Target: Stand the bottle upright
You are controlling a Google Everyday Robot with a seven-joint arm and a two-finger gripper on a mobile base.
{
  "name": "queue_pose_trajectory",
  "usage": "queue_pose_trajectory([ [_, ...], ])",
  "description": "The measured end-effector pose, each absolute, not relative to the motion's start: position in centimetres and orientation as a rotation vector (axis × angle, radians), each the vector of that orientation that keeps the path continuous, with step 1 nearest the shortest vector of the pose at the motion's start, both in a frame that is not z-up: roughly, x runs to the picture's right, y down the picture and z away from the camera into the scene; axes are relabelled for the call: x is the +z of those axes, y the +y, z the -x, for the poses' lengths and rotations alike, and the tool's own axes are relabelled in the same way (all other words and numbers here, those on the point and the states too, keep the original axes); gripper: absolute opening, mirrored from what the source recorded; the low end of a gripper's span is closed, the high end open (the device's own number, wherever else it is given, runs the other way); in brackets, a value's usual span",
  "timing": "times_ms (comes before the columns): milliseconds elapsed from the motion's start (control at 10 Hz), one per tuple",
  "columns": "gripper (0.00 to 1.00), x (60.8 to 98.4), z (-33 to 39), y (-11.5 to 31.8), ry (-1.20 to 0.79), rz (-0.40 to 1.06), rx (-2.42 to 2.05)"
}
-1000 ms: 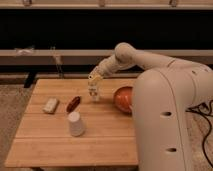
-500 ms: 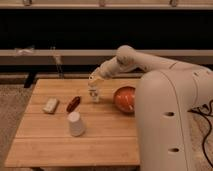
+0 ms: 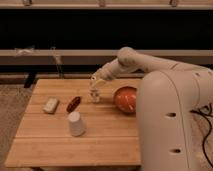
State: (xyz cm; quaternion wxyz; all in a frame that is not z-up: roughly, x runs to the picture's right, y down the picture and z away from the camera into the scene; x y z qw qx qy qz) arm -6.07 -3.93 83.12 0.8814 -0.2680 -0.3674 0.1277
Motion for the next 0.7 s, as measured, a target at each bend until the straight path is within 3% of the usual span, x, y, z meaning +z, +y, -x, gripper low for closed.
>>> queue_pose_trajectory([
  [700,0.80,82.82,5.38,-3.58,-0.751,0.583,0.250],
])
